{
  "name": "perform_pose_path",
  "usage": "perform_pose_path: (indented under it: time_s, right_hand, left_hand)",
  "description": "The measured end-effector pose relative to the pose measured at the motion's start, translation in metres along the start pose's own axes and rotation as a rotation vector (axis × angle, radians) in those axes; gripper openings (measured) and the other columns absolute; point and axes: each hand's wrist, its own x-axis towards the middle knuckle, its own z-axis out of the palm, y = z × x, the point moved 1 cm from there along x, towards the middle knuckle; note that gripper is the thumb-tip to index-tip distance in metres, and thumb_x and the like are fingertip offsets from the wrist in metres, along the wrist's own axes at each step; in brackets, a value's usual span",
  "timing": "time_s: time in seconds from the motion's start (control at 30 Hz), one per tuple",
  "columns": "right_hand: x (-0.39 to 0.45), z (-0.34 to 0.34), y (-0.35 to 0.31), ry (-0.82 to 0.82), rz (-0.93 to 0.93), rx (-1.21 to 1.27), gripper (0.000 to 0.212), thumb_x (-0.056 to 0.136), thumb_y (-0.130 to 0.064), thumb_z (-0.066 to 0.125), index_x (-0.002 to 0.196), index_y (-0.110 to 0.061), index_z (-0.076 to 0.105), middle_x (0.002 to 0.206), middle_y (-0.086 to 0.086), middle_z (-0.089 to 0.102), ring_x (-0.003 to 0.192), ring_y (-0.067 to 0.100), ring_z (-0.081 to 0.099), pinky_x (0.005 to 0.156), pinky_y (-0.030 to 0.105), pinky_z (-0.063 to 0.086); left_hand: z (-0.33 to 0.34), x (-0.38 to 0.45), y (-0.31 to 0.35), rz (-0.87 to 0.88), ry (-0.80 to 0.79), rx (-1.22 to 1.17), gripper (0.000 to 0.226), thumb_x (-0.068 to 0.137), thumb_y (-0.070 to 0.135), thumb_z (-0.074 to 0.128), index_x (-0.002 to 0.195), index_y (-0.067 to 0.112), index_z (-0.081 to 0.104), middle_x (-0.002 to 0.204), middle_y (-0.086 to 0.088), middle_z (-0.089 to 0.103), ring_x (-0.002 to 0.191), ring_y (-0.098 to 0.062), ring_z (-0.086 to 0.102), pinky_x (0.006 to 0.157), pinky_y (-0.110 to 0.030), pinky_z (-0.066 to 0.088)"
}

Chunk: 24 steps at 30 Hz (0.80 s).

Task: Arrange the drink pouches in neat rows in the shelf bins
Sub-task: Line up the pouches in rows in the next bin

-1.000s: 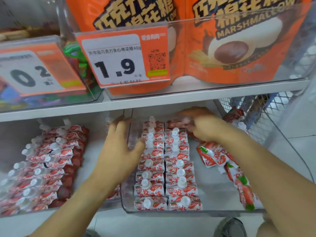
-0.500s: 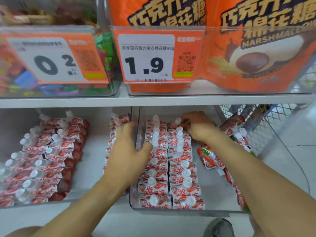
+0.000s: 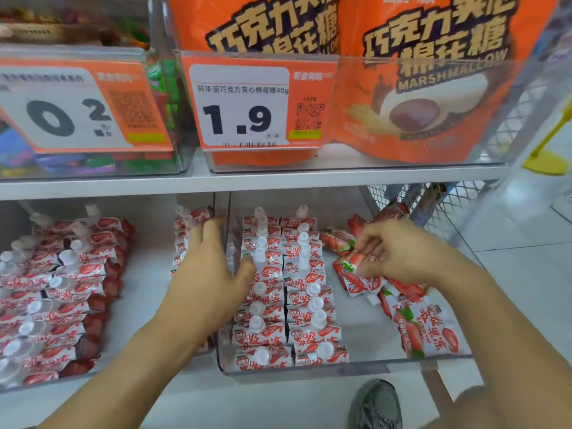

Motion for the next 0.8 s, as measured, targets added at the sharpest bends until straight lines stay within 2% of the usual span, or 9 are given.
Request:
perform_pose_path:
  time_s: [0.07, 0.17, 0.27, 0.33, 0.4, 0.57, 0.7, 0.77, 0.8]
  right_hand:
    - [-0.02, -0.008, 0.004, 0.001, 0.036, -0.098, 0.028, 0.069, -0.037, 0.089, 0.081, -0.027, 0.066, 0.08, -0.013, 0.066, 0.076, 0.002, 0.061, 0.071, 0.022, 0.05]
    - [-0.045, -0.01, 0.01, -0.018, 0.096, -0.194, 0.035, 0.063, -0.042, 0.09, 0.072, -0.025, 0.06, 0.072, -0.01, 0.062, 0.07, 0.007, 0.059, 0.069, 0.03, 0.053]
    - [-0.065, 0.006, 0.022, -0.168, 0.12, -0.332, 0.05, 0.052, -0.051, 0.087, 0.086, -0.025, 0.06, 0.087, -0.005, 0.059, 0.081, 0.016, 0.06, 0.074, 0.036, 0.054]
    - [-0.071, 0.017, 0.031, -0.2, 0.1, -0.389, 0.052, 0.058, -0.046, 0.084, 0.1, -0.026, 0.061, 0.105, -0.001, 0.054, 0.094, 0.02, 0.057, 0.081, 0.035, 0.053]
    - [-0.074, 0.025, 0.04, -0.179, 0.085, -0.38, 0.052, 0.067, -0.039, 0.081, 0.114, -0.027, 0.061, 0.12, 0.004, 0.048, 0.107, 0.024, 0.054, 0.088, 0.037, 0.053]
    - [-0.073, 0.031, 0.05, -0.102, 0.034, -0.341, 0.041, 0.074, -0.023, 0.077, 0.113, -0.022, 0.063, 0.113, 0.005, 0.06, 0.097, 0.026, 0.063, 0.081, 0.036, 0.055]
    - [-0.078, 0.014, 0.056, -0.001, -0.083, -0.102, 0.055, 0.063, -0.027, 0.089, 0.109, -0.037, 0.06, 0.106, -0.014, 0.058, 0.102, 0.012, 0.056, 0.077, 0.025, 0.044]
    - [-0.084, 0.005, 0.056, 0.053, -0.137, 0.206, 0.063, 0.055, -0.03, 0.096, 0.107, -0.039, 0.061, 0.101, -0.018, 0.064, 0.095, 0.004, 0.061, 0.079, 0.025, 0.051]
    - [-0.085, 0.003, 0.055, 0.051, -0.172, 0.389, 0.066, 0.054, -0.025, 0.098, 0.108, -0.037, 0.062, 0.099, -0.015, 0.067, 0.092, 0.003, 0.065, 0.078, 0.026, 0.055]
  left_hand:
    - [-0.002, -0.002, 0.005, 0.112, 0.081, 0.115, 0.049, 0.082, 0.023, 0.066, 0.125, 0.014, 0.046, 0.126, -0.005, 0.038, 0.105, -0.023, 0.047, 0.086, -0.032, 0.042]
    - [-0.004, -0.011, 0.026, 0.344, 0.132, 0.11, 0.031, 0.083, 0.02, 0.066, 0.113, 0.015, 0.06, 0.122, -0.002, 0.052, 0.109, -0.017, 0.053, 0.091, -0.028, 0.045]
    - [0.008, -0.026, 0.057, 0.472, -0.124, -0.081, 0.013, 0.086, 0.029, 0.061, 0.096, 0.027, 0.068, 0.096, 0.017, 0.066, 0.091, 0.0, 0.061, 0.082, -0.017, 0.047]
    - [0.027, -0.034, 0.075, 0.534, -0.343, -0.119, 0.014, 0.086, 0.035, 0.062, 0.097, 0.029, 0.068, 0.089, 0.025, 0.063, 0.088, 0.004, 0.059, 0.077, -0.01, 0.044]
    - [0.05, -0.036, 0.089, 0.619, -0.452, -0.041, 0.018, 0.087, 0.037, 0.063, 0.104, 0.029, 0.067, 0.088, 0.03, 0.056, 0.089, 0.008, 0.055, 0.077, -0.003, 0.037]
    - [0.093, -0.03, 0.112, 0.599, -0.53, 0.038, 0.024, 0.086, 0.04, 0.064, 0.106, 0.027, 0.065, 0.097, 0.013, 0.067, 0.083, -0.002, 0.061, 0.078, -0.027, 0.051]
    - [0.105, -0.023, 0.116, 0.506, -0.517, 0.009, 0.052, 0.078, 0.05, 0.072, 0.121, 0.027, 0.055, 0.11, 0.014, 0.061, 0.096, -0.002, 0.058, 0.081, -0.018, 0.046]
    - [0.104, -0.018, 0.117, 0.481, -0.543, -0.055, 0.069, 0.071, 0.058, 0.075, 0.129, 0.031, 0.047, 0.115, 0.016, 0.059, 0.101, 0.0, 0.055, 0.085, -0.019, 0.045]
    - [0.102, -0.017, 0.118, 0.45, -0.568, -0.092, 0.069, 0.069, 0.058, 0.076, 0.127, 0.033, 0.048, 0.105, 0.015, 0.062, 0.091, -0.001, 0.057, 0.079, -0.022, 0.049]
